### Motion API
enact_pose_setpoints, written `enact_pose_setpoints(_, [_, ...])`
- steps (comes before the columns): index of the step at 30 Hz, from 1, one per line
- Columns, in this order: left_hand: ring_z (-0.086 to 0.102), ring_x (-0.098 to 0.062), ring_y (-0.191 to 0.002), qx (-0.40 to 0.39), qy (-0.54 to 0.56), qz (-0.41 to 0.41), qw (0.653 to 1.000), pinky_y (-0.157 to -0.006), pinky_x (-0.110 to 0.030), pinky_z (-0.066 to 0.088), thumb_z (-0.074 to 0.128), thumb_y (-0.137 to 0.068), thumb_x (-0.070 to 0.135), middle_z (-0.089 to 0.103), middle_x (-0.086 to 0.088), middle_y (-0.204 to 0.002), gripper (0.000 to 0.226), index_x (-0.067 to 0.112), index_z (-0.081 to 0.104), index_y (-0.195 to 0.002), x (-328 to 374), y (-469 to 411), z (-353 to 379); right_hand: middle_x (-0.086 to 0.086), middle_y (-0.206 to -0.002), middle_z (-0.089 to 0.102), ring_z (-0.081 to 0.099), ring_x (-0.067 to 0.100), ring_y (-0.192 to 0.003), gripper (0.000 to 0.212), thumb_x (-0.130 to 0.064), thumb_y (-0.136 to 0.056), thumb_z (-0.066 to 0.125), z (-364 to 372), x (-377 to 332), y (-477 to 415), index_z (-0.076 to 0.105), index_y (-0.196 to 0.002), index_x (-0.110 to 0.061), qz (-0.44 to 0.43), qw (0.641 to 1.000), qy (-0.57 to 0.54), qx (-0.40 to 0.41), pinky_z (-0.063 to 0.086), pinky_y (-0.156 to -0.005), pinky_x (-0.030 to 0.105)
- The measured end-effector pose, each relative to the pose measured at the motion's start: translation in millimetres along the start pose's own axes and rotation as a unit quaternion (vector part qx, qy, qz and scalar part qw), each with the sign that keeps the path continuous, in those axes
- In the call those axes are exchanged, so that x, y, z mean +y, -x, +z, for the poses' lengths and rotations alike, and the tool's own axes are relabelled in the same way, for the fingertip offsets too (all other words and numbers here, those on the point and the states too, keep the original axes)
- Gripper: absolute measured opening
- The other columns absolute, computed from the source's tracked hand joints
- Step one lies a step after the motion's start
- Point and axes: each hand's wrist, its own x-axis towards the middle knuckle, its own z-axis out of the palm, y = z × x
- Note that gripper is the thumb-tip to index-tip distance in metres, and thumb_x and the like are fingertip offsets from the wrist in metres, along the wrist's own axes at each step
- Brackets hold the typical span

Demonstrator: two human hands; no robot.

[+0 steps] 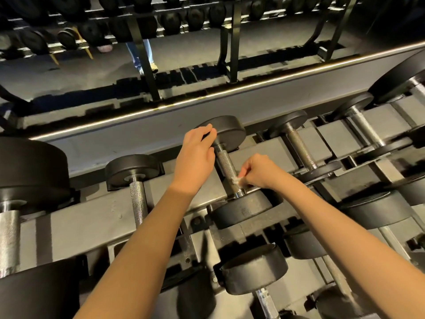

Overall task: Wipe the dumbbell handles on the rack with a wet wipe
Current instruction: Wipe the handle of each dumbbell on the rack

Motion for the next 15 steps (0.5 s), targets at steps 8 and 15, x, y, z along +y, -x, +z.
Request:
enact_pose_setpoints(8, [0.027, -0.017, -0.138, -0.001, 0.005, -0.004, 1.0, -0.106, -0.015, 0.017, 0.048, -0.096, 0.005, 0.042, -0.004, -0.145, 0.044, 0.009, 0.046, -0.14, 3, 0, 0, 0.004, -0.081, 0.064, 0.055, 0.013, -0.077, 0.01, -0.003, -0.082, 0.064, 9, -16, -34, 0.071, -0.082, -0.01, 0.0, 0.969, -0.117, 0.216, 0.037, -0.057, 0.017])
enact_pose_setpoints(15, [0.026, -0.016, -0.139, 0.0, 0.01, -0.014, 1.0, -0.106, -0.02, 0.023, 0.048, -0.096, 0.004, 0.042, -0.002, -0.145, 0.045, 0.011, 0.046, -0.14, 4, 0, 3, 0.003, -0.083, 0.063, 0.057, 0.015, -0.08, 0.013, -0.005, -0.08, 0.071, 8, 1, -21, 0.072, -0.092, -0.01, 0.012, 0.989, -0.078, 0.122, 0.044, -0.067, 0.023])
